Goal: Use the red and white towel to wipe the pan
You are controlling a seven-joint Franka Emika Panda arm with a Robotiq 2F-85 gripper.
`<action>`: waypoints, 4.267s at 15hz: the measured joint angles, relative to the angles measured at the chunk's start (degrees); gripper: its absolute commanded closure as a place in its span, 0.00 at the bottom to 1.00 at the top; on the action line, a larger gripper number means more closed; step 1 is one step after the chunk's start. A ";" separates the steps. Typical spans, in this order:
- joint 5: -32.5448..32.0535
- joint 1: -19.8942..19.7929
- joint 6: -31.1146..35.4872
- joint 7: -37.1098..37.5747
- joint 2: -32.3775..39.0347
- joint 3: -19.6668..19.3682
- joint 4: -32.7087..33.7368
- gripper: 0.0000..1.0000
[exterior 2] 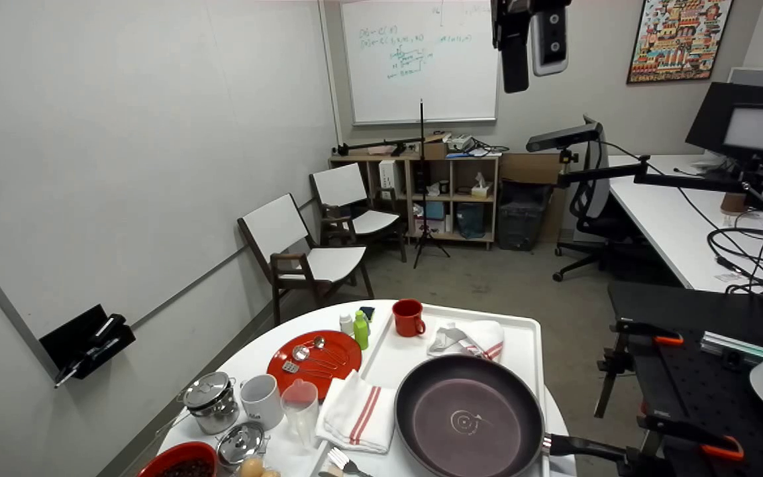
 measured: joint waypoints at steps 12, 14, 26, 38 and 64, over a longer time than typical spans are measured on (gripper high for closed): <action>-3.85 -4.95 13.14 0.37 9.06 -0.58 -1.24 0.00; -3.85 -6.04 15.26 0.42 11.37 -1.28 -1.23 0.00; -6.86 -8.27 25.58 0.60 26.87 -3.26 1.38 0.00; -10.79 -8.62 39.21 -0.65 40.65 -3.56 8.97 0.00; -12.67 -8.73 35.75 -0.31 62.23 -5.71 26.67 0.00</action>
